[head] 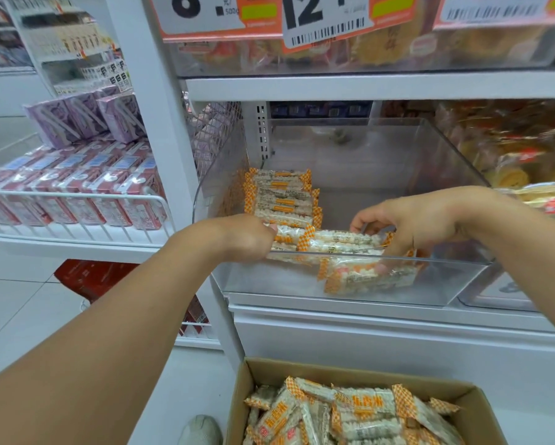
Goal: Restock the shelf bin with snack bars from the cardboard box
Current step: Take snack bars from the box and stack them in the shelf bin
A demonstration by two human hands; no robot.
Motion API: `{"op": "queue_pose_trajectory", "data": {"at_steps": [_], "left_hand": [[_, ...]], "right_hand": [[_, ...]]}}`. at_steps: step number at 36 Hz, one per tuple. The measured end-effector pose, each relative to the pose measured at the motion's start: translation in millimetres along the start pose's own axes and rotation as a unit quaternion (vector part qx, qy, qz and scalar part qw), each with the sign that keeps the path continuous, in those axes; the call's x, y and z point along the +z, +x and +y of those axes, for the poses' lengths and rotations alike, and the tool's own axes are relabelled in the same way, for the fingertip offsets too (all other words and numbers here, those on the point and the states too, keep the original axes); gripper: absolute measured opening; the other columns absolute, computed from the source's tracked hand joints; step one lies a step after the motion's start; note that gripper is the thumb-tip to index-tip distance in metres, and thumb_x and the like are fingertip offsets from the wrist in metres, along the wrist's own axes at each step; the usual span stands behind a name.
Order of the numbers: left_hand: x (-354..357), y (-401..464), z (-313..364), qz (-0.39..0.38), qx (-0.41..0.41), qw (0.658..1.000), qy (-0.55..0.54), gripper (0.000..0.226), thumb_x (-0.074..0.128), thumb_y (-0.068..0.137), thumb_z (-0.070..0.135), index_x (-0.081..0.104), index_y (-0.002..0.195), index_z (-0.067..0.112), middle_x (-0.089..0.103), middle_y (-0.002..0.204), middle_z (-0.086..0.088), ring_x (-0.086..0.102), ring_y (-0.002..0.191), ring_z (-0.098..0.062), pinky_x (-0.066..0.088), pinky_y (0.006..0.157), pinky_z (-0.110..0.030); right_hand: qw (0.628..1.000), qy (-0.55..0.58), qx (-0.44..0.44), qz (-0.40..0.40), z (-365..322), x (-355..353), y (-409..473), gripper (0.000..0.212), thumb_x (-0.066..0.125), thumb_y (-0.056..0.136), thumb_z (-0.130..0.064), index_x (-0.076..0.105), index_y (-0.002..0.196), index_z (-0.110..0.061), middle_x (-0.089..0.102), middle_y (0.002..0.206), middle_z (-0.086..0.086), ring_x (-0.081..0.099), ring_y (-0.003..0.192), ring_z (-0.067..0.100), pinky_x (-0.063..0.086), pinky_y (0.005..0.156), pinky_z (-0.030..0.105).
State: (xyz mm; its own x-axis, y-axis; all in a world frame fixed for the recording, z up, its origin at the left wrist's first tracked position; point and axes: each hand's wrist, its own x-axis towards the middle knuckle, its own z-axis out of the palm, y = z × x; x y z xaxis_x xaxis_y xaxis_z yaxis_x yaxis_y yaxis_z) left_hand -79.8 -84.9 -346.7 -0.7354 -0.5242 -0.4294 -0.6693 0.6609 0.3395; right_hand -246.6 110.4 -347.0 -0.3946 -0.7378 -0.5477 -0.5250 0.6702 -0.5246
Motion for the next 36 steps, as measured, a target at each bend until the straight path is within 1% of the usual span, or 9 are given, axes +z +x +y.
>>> {"op": "queue_pose_trajectory", "data": {"at_steps": [6,10,17,22,26,30,33,35,36], "left_hand": [[-5,-5,-5,-0.026,0.027,0.999,0.031,0.05,0.023,0.11,0.04,0.056,0.14,0.018,0.042,0.153,-0.012,0.051,0.129,-0.031,0.041,0.102,-0.035],[-9,-6,-12,-0.015,0.071,0.997,-0.008,0.054,0.028,0.107,0.048,0.07,0.12,0.016,0.05,0.146,-0.004,0.053,0.122,-0.024,0.033,0.091,-0.026],[-9,-10,-16,0.021,0.089,0.995,-0.035,0.059,0.032,0.105,0.051,0.063,0.122,0.003,0.054,0.14,-0.012,0.049,0.131,-0.026,0.033,0.106,-0.032],[-8,-8,-20,0.013,0.099,0.993,-0.058,0.065,0.031,0.104,0.054,0.065,0.122,0.002,0.06,0.134,-0.009,0.055,0.124,-0.023,0.034,0.114,-0.038],[-8,-10,-19,0.024,0.118,0.991,-0.062,0.054,0.028,0.105,0.052,0.063,0.122,0.015,0.059,0.127,-0.005,0.053,0.12,-0.022,0.038,0.098,-0.03],[-4,-8,-21,0.05,0.157,0.986,-0.028,0.047,0.033,0.108,0.041,0.047,0.147,0.02,0.043,0.155,-0.001,0.039,0.141,-0.02,0.03,0.109,-0.028],[0,-5,-22,0.057,0.168,0.984,0.008,0.041,0.033,0.108,0.036,0.066,0.12,0.015,0.061,0.128,-0.005,0.054,0.12,-0.022,0.035,0.097,-0.027],[2,-6,-23,0.081,0.192,0.977,0.047,0.044,0.033,0.108,0.032,0.058,0.079,0.011,0.059,0.091,-0.006,0.053,0.085,-0.019,0.041,0.087,-0.032],[2,-6,-24,0.096,0.199,0.973,0.07,0.044,0.033,0.108,0.03,0.056,0.075,0.013,0.056,0.091,-0.007,0.052,0.087,-0.019,0.043,0.091,-0.037]], "right_hand": [[0.999,-0.034,0.026,0.002,0,-10,-13,0.057,0.087,0.074,-0.008,0.058,0.119,-0.029,0.056,0.124,0.0,0.062,0.094,0.021,0.06,0.077,0.055],[0.997,-0.074,0.036,-0.007,3,-17,-15,0.055,0.089,0.074,-0.015,0.058,0.114,-0.038,0.057,0.123,-0.004,0.06,0.102,0.022,0.059,0.084,0.053],[1.0,-0.019,0.003,-0.009,-7,-2,-10,0.053,0.086,0.077,-0.013,0.061,0.121,-0.031,0.064,0.124,-0.005,0.068,0.099,0.025,0.061,0.071,0.044],[0.999,0.039,-0.014,0.022,-33,22,-2,0.063,0.086,0.077,-0.016,0.059,0.133,-0.021,0.057,0.126,0.004,0.069,0.101,0.036,0.062,0.069,0.054],[0.997,0.047,-0.023,0.053,-52,37,1,0.078,0.089,0.074,-0.022,0.052,0.143,-0.015,0.051,0.135,0.008,0.071,0.094,0.035,0.063,0.068,0.05],[0.99,0.139,-0.024,0.03,-59,43,5,0.049,0.082,0.082,-0.026,0.062,0.12,-0.004,0.063,0.117,0.017,0.064,0.085,0.024,0.063,0.074,0.049],[0.979,0.203,0.028,0.012,-62,36,5,0.044,0.074,0.09,-0.033,0.064,0.121,-0.002,0.063,0.122,0.02,0.065,0.083,0.028,0.06,0.077,0.058],[0.973,0.216,0.076,0.036,-64,31,5,0.047,0.068,0.094,-0.039,0.06,0.122,-0.001,0.057,0.126,0.022,0.067,0.087,0.039,0.058,0.078,0.063],[0.973,0.199,0.097,0.056,-65,30,4,0.043,0.063,0.097,-0.04,0.058,0.116,-0.002,0.056,0.123,0.024,0.068,0.089,0.042,0.058,0.078,0.063]]}}
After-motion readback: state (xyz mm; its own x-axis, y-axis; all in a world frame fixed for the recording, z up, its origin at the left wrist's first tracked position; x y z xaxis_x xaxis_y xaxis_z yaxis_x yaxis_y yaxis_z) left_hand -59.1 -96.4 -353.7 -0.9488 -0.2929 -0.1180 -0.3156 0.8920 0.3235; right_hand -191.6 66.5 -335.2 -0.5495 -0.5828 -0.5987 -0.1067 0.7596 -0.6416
